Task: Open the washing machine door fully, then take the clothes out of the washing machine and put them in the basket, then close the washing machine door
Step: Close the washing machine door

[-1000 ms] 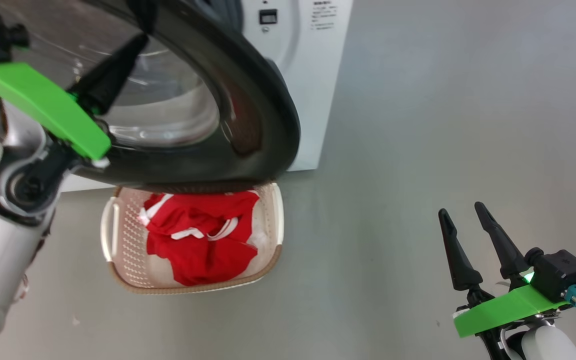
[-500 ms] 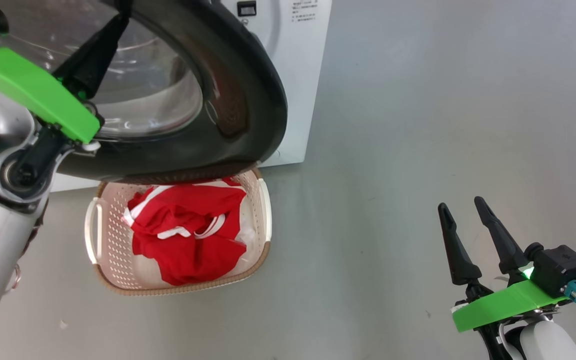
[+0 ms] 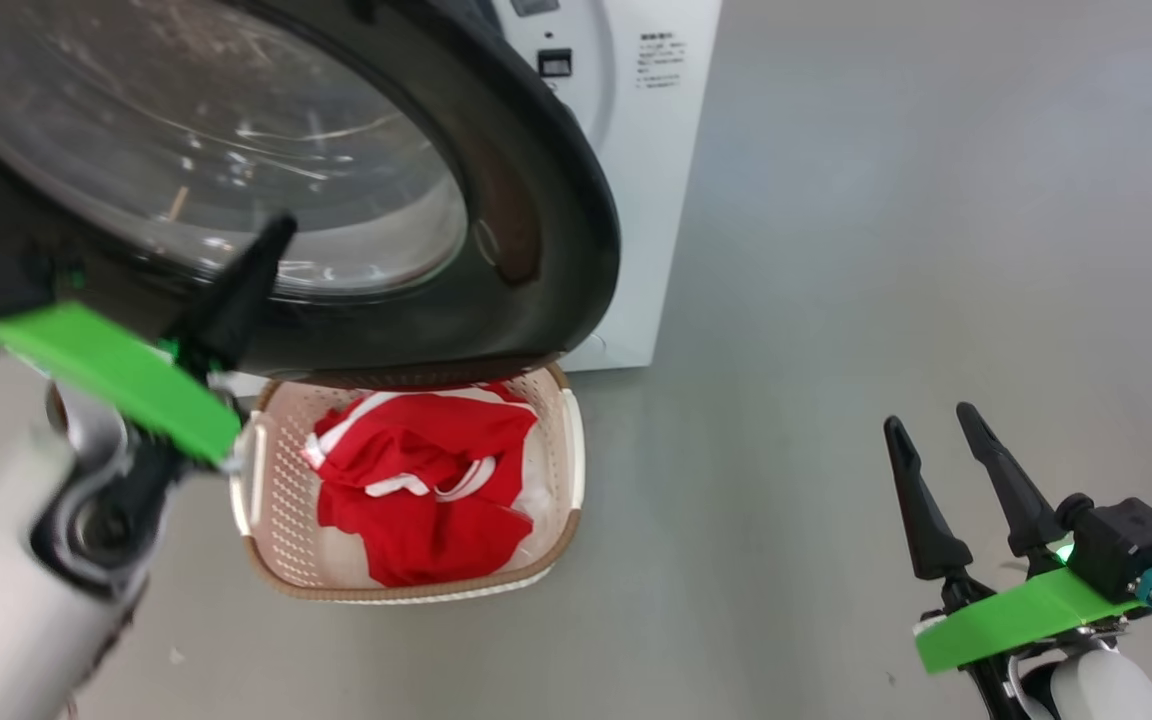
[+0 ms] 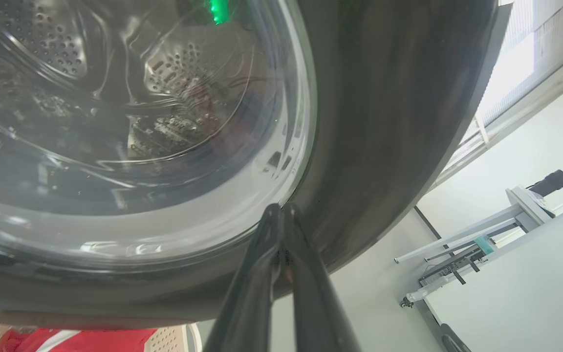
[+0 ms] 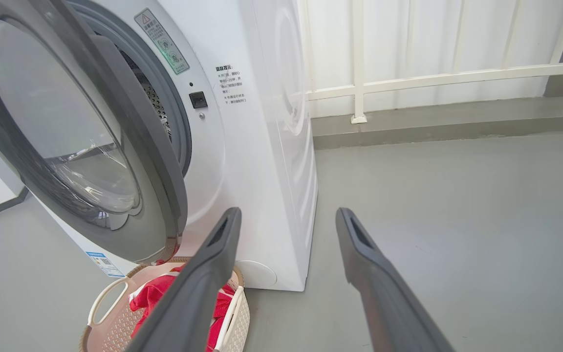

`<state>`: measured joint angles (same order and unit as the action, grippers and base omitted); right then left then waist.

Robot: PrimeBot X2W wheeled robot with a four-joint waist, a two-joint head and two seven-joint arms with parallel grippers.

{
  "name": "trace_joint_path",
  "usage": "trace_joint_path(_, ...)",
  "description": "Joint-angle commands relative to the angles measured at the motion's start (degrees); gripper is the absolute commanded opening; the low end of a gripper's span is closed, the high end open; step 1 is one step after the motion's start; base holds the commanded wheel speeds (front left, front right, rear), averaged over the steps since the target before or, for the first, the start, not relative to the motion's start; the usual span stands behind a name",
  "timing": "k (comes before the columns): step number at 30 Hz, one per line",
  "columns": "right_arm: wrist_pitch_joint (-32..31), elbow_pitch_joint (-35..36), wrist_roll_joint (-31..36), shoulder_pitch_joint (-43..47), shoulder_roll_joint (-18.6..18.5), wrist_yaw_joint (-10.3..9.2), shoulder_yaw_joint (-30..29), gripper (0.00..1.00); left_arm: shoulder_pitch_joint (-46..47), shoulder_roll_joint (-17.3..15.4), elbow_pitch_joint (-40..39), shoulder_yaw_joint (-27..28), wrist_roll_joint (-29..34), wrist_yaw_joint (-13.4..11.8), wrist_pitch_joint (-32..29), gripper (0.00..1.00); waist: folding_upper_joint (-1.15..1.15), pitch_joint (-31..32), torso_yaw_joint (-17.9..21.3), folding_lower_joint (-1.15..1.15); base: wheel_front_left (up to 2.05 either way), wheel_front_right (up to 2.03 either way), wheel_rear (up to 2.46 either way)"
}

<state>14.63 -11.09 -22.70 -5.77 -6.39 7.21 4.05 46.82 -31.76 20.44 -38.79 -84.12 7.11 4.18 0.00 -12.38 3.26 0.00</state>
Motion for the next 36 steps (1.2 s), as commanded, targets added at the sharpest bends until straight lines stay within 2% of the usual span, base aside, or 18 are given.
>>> trace_joint_path(1, 0.4, 1.3, 0.5, 1.2, -1.0, 0.28, 1.0, 1.0, -1.4, -2.9, -1.5, 1.9, -0.5, 0.4, 1.6, 0.6, 0.0, 1.3, -1.4, 0.0, 0.0, 0.0, 0.0)
trace_joint_path(3, 0.4, 1.3, 0.5, 1.7, -1.2, 0.28, 0.8, 1.0, -3.9, -3.1, -2.2, 1.7, -1.1, 0.4, 3.1, 0.87, 0.0, 2.0, -1.9, 0.0, 0.0, 0.0, 0.0)
trace_joint_path(4, 0.4, 1.3, 0.5, 2.0, -1.2, 0.28, 0.7, 1.0, -5.2, -3.2, -2.6, 1.6, -1.2, 0.4, 3.9, 0.93, 0.0, 2.3, -2.1, 0.0, 0.0, 0.0, 0.0)
trace_joint_path(7, 0.4, 1.4, 0.5, 2.8, -1.3, 0.28, 0.4, 1.0, -7.8, -3.5, -3.2, 1.3, -1.4, 0.4, 5.5, 1.0, 0.0, 2.9, -2.7, 0.0, 0.0, 0.0, 0.0)
trace_joint_path(15, 0.4, 1.6, 0.5, 5.8, -1.7, 0.28, -0.5, 1.0, -17.2, -3.5, -3.7, 0.4, -0.9, 0.4, 9.7, 1.0, 0.0, 4.4, -4.3, 0.0, 0.0, 0.0, 0.0)
trace_joint_path(23, 0.4, 1.6, 0.4, 8.2, -2.2, 0.28, -1.3, 1.0, -26.6, -2.2, -3.2, 5.7, -0.3, 0.4, 10.8, 1.0, 0.0, 5.8, -4.1, 0.0, 0.0, 0.0, 0.0)
trace_joint_path(28, 0.4, 1.5, 0.3, 9.5, -2.7, 0.28, -2.0, 1.0, -32.4, 0.3, -2.6, 12.7, 4.5, 0.4, 10.8, 1.0, 0.0, 6.7, -3.4, 0.0, 0.0, 0.0, 0.0)
trace_joint_path(36, 0.4, 1.2, 0.1, 10.2, -2.7, 0.28, -2.4, 1.0, -40.9, 5.6, -2.6, 22.8, 17.1, 0.4, 10.8, 1.0, 0.0, 8.4, -1.2, 0.0, 0.0, 0.0, 0.0)
